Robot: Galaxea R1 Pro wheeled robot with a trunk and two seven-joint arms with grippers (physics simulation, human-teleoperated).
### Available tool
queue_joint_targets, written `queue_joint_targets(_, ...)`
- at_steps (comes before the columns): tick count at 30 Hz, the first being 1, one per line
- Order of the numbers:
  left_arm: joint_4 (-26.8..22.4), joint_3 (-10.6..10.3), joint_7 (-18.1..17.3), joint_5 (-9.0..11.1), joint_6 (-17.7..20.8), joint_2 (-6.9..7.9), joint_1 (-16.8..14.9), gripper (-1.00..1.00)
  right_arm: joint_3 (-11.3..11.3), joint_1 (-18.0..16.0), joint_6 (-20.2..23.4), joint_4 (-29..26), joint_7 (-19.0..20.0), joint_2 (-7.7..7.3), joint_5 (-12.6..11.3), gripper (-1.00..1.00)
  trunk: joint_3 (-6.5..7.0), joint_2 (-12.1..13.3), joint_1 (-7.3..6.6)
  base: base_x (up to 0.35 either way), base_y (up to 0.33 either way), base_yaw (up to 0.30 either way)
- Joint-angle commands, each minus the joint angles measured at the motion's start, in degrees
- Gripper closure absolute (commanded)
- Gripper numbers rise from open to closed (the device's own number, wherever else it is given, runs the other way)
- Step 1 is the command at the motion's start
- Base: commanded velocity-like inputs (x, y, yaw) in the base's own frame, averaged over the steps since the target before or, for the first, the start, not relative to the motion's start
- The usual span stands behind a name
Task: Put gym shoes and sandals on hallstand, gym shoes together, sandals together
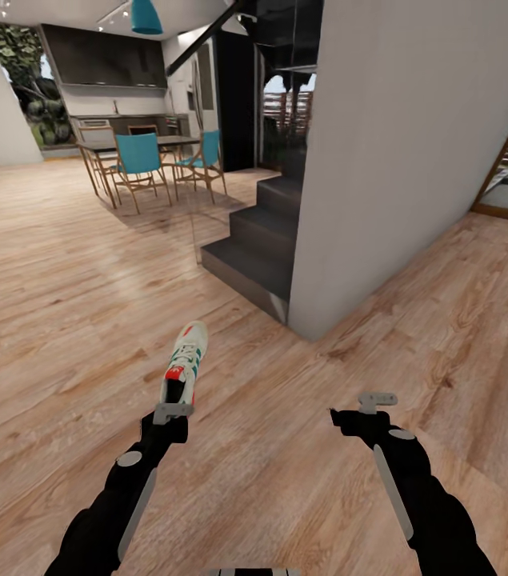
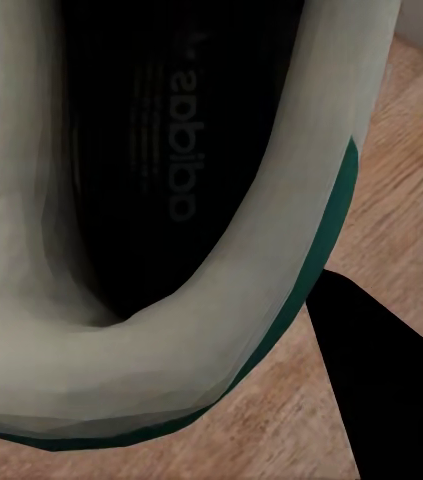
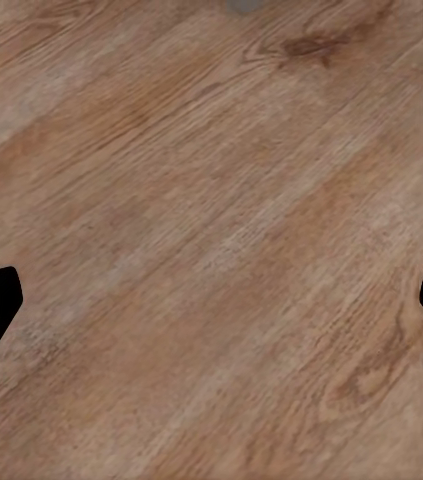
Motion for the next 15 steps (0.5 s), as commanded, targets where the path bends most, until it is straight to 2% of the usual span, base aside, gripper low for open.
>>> queue_joint_targets(1, -0.11, -0.01, -0.01, -0.23, 0.36, -0.01, -0.02, 1.0, 0.0, -0.02, 0.26, -0.05, -0.04, 0.0, -0.02, -1.0, -0.03, -0.02, -0.01, 0.0, -0.309, 0.0)
queue_joint_targets(7, -0.11, 0.03, 0.0, -0.24, 0.34, -0.01, -0.02, 1.0, 0.02, -0.02, 0.26, -0.05, -0.04, 0.0, -0.02, -1.0, 0.06, -0.02, -0.01, 0.0, -0.332, -0.025)
queue_joint_targets(15, -0.11, 0.04, -0.02, -0.24, 0.38, -0.01, -0.02, 1.0, -0.01, -0.02, 0.27, -0.05, -0.04, 0.0, -0.02, -1.0, 0.49, -0.02, -0.01, -0.012, -0.343, -0.161)
